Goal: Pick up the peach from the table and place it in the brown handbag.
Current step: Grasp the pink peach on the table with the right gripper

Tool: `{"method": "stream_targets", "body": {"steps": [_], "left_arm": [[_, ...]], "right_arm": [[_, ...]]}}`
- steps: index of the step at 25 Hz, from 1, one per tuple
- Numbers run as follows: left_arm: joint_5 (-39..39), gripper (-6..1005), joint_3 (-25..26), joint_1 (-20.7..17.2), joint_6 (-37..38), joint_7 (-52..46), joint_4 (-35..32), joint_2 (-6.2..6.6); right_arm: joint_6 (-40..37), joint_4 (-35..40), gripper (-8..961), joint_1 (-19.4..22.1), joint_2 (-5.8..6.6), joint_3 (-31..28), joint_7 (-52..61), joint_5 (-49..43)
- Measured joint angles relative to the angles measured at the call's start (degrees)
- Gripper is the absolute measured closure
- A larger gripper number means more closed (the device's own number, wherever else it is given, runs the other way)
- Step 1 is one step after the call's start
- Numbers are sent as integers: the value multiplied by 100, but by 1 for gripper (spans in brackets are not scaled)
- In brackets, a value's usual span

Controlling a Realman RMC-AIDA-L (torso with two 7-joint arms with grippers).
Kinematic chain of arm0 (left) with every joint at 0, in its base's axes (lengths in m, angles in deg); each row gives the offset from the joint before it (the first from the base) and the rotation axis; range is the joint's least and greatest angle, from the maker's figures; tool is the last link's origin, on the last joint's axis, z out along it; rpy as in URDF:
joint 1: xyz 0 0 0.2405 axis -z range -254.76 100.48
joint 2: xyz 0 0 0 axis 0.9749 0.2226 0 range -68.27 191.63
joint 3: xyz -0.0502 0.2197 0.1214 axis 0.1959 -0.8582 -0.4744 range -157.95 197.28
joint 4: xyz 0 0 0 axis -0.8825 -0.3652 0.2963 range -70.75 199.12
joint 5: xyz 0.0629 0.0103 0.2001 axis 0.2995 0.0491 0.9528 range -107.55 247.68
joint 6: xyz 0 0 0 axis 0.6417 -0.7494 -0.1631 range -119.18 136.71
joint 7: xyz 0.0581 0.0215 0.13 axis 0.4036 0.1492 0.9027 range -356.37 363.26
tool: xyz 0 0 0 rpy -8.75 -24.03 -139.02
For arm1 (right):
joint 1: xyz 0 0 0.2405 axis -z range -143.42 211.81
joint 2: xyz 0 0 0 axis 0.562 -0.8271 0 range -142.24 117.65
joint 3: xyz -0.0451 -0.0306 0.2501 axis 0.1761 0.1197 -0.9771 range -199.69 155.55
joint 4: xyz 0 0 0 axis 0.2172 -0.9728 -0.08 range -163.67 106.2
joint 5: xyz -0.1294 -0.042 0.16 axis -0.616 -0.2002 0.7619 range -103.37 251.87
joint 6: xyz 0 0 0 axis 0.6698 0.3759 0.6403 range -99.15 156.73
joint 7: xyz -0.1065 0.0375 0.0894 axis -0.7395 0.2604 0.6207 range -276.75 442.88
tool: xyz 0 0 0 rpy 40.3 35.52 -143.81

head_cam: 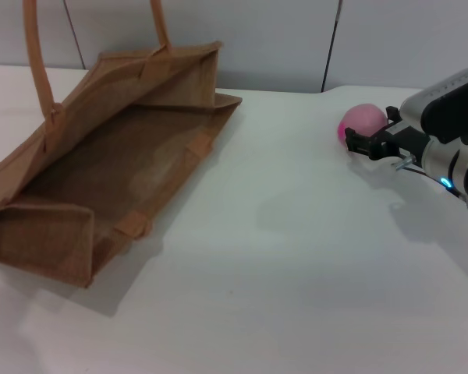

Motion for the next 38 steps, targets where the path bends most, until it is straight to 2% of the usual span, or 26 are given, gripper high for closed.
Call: {"method": "stream_targets", "body": {"steps": [33, 38], "left_arm": [[-99, 894, -21, 56, -4, -6, 44, 0], [-94, 894, -204, 24, 46, -21, 44, 0]], "right_arm": [[74, -131, 146, -112, -37, 57, 134, 39], [175, -186, 294, -125, -36, 34, 202, 40]]}}
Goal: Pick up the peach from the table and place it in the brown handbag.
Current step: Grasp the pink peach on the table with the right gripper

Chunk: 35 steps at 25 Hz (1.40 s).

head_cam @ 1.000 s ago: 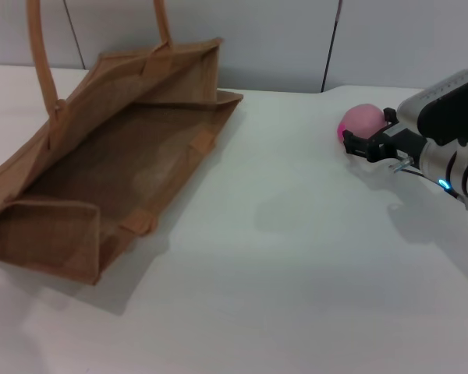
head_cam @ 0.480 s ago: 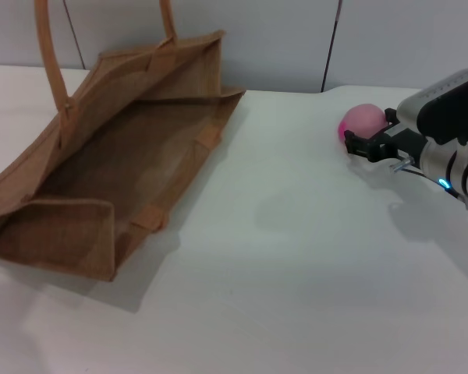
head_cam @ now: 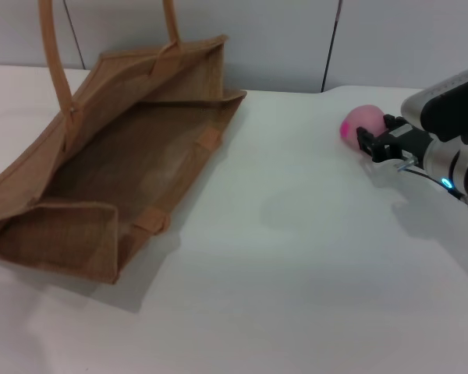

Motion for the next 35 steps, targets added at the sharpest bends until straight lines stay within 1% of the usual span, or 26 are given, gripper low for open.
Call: {"method": "stream_targets", "body": {"steps": [3, 8, 12, 16, 19, 20, 23, 25, 33, 35], "left_arm": [[-3, 894, -27, -12, 6, -9, 10, 0], [9, 894, -28, -71, 75, -10, 49, 0], [17, 894, -29, -155, 80, 6, 93, 1], [37, 894, -28, -258, 111, 24, 95, 8], [102, 894, -28, -384, 138, 25, 73, 17], [102, 894, -28, -384, 138, 25, 73, 17], [108, 894, -28, -423, 142, 26, 57, 22], [108, 894, -28, -412, 142, 27, 56, 22], [96, 893, -28, -393, 141, 29, 52, 26], [94, 893, -28, -398, 140, 30, 52, 27]], "right_arm": [[38, -12, 383, -5, -1, -25, 2, 1], [46, 19, 474, -5, -6, -33, 3, 7], [49, 178, 507, 5, -8, -5, 2, 2], [161, 586, 550, 55, -8, 37, -12, -31], [472, 1157, 590, 161, 0, 204, -45, -40], [627, 1415, 625, 220, 9, 300, -56, -44], [968, 1872, 729, 341, 35, 411, -159, -62], [1078, 1903, 798, 352, 39, 411, -231, -68], [1066, 1737, 950, 340, 39, 362, -242, -71], [1088, 1737, 947, 319, 49, 366, -245, -71]]}}
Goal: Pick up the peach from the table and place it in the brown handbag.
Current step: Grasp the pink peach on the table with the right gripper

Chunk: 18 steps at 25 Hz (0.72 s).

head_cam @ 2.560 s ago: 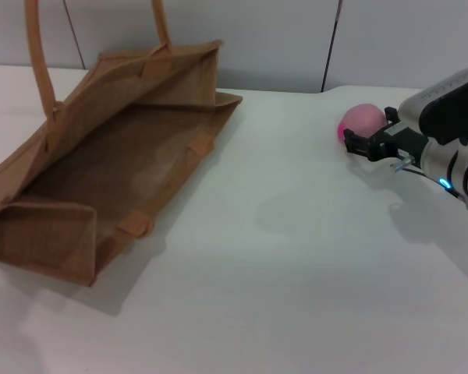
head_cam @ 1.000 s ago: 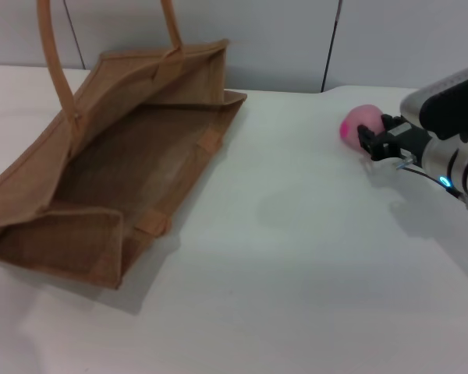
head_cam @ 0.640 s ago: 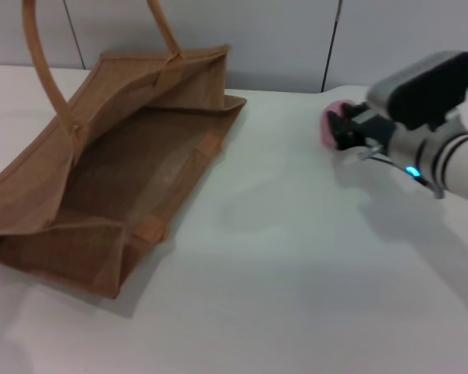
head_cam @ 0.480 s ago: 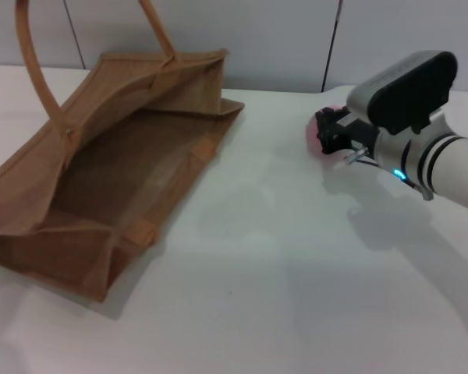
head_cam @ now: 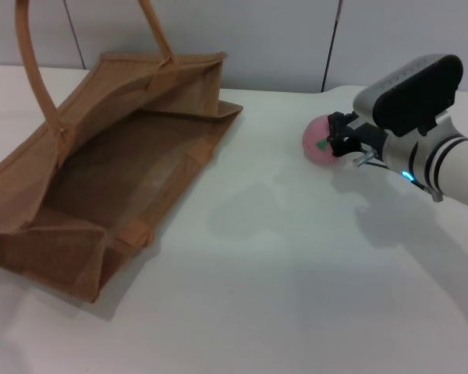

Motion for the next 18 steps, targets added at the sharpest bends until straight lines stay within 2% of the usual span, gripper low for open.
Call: {"method": "stream_targets", "body": {"steps": [3, 9, 14, 18], "left_arm": [[1, 893, 0, 7, -1, 0, 0, 0], [2, 894, 0, 6, -1, 0, 0, 0], [3, 894, 0, -19, 1, 5, 0, 3], [9, 893, 0, -26, 2, 9, 0, 6]], "right_arm": [[60, 3, 943, -40, 1, 40, -22, 2], [270, 109, 800, -68, -27, 40, -27, 45], [864, 750, 595, -30, -16, 153, -34, 35], [1080, 952, 392, -15, 0, 254, -38, 44]]}}
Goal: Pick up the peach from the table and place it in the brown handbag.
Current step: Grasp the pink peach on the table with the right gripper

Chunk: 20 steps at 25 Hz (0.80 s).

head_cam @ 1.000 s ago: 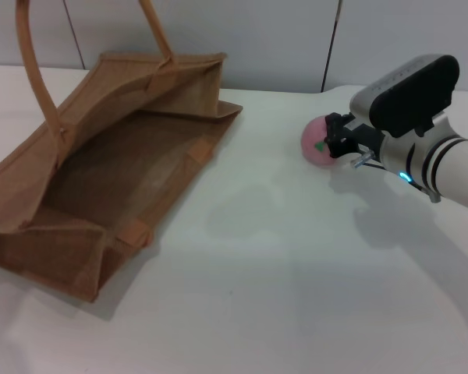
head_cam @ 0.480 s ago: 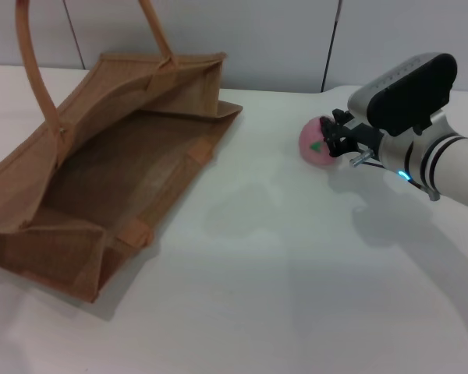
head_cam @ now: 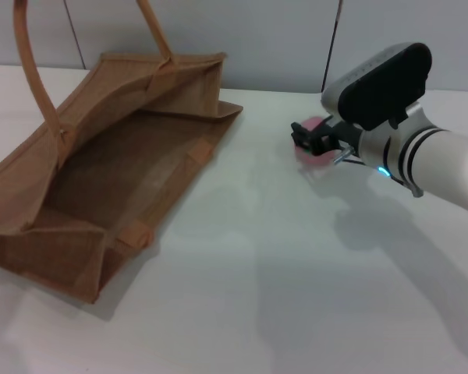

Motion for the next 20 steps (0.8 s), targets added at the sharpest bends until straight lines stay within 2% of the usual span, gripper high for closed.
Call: {"method": "stream_targets", "body": {"steps": [1, 12, 20], "left_arm": [[1, 893, 0, 0, 1, 0, 0, 0], [3, 894, -8, 38, 15, 9, 17, 2], [-45, 894, -199, 80, 43, -25, 35, -19]], "right_arm": [[44, 15, 341, 6, -5, 27, 0, 7], [92, -76, 124, 108, -34, 171, 26, 24], [-244, -516, 124, 25, -43, -9, 56, 36]]}}
